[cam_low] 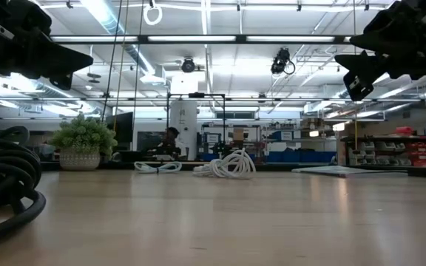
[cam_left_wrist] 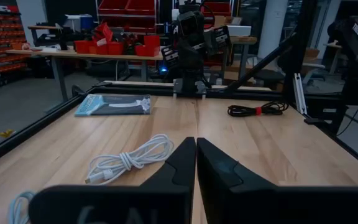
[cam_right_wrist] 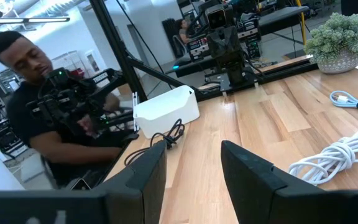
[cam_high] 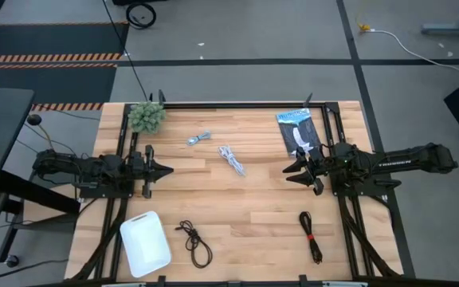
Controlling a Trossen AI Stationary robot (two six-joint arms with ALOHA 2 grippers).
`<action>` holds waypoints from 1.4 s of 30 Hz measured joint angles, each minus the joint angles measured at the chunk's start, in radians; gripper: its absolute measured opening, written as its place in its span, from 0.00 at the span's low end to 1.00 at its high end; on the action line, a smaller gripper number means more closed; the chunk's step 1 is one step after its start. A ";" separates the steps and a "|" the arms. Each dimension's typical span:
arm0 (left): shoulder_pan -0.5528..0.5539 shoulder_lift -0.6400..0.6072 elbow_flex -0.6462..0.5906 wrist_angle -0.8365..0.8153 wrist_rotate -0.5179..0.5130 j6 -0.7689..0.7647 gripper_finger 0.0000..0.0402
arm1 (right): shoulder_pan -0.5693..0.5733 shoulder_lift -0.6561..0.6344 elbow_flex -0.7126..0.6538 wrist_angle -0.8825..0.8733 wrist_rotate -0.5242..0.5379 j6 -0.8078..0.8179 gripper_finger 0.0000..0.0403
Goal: Pick and place USB-C Cables
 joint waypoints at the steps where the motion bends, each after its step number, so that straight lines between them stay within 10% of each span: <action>1: 0.000 0.000 0.000 0.000 0.000 0.000 0.06 | 0.000 0.000 0.000 0.000 0.000 0.000 0.40; 23: 0.000 0.013 -0.001 0.104 0.085 -0.316 0.06 | 0.000 0.000 0.000 0.000 0.000 0.000 0.40; 35: -0.030 0.375 0.000 0.325 0.605 -0.256 0.06 | 0.000 0.000 0.000 0.001 0.000 0.000 0.40; 42: -0.163 0.587 0.044 0.393 0.480 -0.244 0.08 | 0.000 0.000 0.000 0.001 0.000 0.000 0.40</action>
